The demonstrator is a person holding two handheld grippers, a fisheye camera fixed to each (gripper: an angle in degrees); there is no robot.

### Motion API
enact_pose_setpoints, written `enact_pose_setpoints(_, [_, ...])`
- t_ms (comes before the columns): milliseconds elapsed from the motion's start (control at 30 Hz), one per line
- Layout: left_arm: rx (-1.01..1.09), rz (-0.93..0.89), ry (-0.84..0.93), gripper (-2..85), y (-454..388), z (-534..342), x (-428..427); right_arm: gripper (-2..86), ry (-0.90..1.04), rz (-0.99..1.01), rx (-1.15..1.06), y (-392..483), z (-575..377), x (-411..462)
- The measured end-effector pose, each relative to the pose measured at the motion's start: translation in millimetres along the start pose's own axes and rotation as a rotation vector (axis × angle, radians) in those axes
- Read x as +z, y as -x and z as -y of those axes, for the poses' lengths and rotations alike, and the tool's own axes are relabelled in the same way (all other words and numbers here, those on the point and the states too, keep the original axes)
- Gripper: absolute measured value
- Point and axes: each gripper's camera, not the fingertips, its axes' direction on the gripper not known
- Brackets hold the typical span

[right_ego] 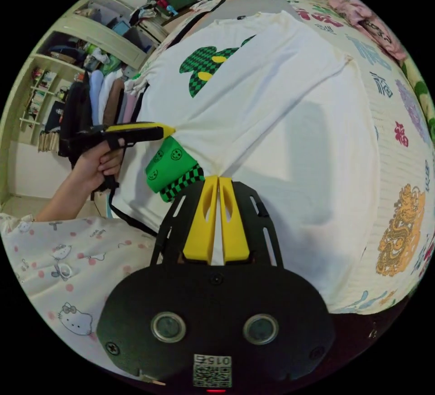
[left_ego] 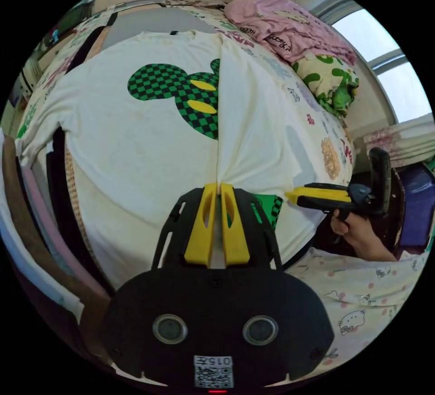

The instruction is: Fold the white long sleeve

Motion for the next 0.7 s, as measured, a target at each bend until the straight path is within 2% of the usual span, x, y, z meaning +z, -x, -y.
enact_pose_setpoints(167, [0.131, 0.132, 0.010, 0.8, -31.4, 6.8, 18.1, 0.1, 0.045, -0.087, -0.100, 9.1, -0.7, 33.3])
enact_pose_setpoints(233, [0.132, 0.127, -0.003, 2.2, -31.7, 6.2, 17.0, 0.7, 0.046, -0.089, -0.114, 6.6, -6.3, 40.1])
enact_pose_setpoints(333, [0.055, 0.099, -0.138, 5.5, -9.7, 1.1, -22.3, 1.7, -0.006, -0.116, -0.104, 0.4, -23.8, 38.1])
enact_pose_setpoints(500, [-0.343, 0.141, -0.504, 9.2, 95.0, 1.0, -106.8, 0.7, -0.108, -0.050, -0.147, 1.2, -29.9, 35.0])
enact_pose_setpoints(567, [-0.455, 0.192, -0.551, 10.7, 126.5, 13.8, -124.4, 0.4, -0.110, -0.038, -0.181, 6.8, -16.4, 46.7])
enact_pose_setpoints(633, [-0.444, 0.222, -0.598, 11.5, 143.6, 39.5, -154.0, 0.2, -0.083, -0.033, -0.205, 11.6, -4.7, 60.4])
enact_pose_setpoints(700, [-0.361, 0.339, -0.650, 12.0, 161.4, 86.5, -205.2, 0.0, -0.054, -0.036, -0.233, 17.0, 4.4, 75.9])
